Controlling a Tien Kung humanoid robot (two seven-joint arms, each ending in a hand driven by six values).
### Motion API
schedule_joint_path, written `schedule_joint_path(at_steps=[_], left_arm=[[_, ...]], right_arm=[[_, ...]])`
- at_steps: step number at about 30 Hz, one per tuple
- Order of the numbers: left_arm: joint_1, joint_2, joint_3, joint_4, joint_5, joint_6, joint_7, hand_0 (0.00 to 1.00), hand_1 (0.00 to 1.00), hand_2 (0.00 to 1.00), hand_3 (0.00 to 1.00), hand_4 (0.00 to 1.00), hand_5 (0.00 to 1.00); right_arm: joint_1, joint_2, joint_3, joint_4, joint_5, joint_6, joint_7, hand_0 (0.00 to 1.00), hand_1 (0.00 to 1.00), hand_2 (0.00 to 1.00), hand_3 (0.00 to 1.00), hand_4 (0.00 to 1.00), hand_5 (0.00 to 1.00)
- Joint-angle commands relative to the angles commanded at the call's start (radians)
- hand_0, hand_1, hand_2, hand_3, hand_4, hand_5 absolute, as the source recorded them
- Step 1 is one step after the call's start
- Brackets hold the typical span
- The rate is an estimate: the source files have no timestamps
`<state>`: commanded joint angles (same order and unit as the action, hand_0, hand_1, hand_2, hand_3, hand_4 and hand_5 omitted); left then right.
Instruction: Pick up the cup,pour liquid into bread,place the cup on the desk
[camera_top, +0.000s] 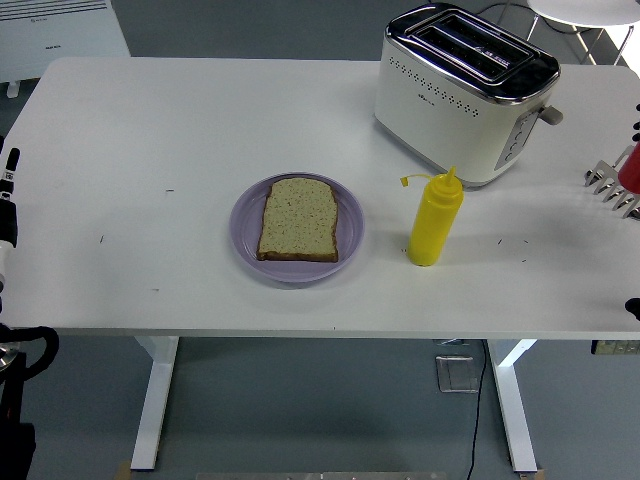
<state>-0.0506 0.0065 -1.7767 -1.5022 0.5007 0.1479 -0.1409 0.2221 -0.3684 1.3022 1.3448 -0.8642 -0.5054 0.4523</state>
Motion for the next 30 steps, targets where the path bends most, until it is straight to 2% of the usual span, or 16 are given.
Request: schedule_joint_path(at_steps=[5, 9, 16, 21, 30], left_arm=[[0.0, 0.0, 0.002, 0.001, 0.001, 0.0, 0.0, 0.806, 0.775, 0.787, 0.755, 0.465, 0.998], [-0.001, 0.001, 0.003, 0.001, 0.0, 0.0, 0.0, 0.805, 0.774, 0.786, 0.755, 0.465, 0.998], [-0.001, -0.002, 0.008, 0.001, 0.0, -0.001, 0.001, 0.805, 0.775, 0.786, 0.754, 0.465, 0.998], [0.001, -0.001, 0.004, 0.001, 0.001, 0.0, 0.0, 0.803, 0.773, 0.786, 0.754, 0.466, 0.998], [0.002, -0.001, 0.006, 0.001, 0.001, 0.0, 0.0, 0.803, 0.774, 0.786, 0.753, 0.466, 0.998]], right_arm=[[-0.034, 0.037, -0.044, -0.041, 0.086, -0.054, 0.191, 0.29, 0.276, 0.383, 0.502, 0.39, 0.002], [-0.04, 0.071, -0.072, -0.075, 0.127, -0.085, 0.193, 0.29, 0.28, 0.383, 0.502, 0.393, 0.002], [-0.024, 0.137, -0.098, -0.146, 0.152, -0.097, 0.193, 0.287, 0.281, 0.38, 0.501, 0.382, 0.002], [-0.017, 0.15, -0.132, -0.158, 0.167, -0.102, 0.193, 0.3, 0.286, 0.382, 0.501, 0.367, 0.002], [-0.002, 0.162, -0.166, -0.225, 0.173, -0.103, 0.193, 0.317, 0.299, 0.389, 0.502, 0.352, 0.002]])
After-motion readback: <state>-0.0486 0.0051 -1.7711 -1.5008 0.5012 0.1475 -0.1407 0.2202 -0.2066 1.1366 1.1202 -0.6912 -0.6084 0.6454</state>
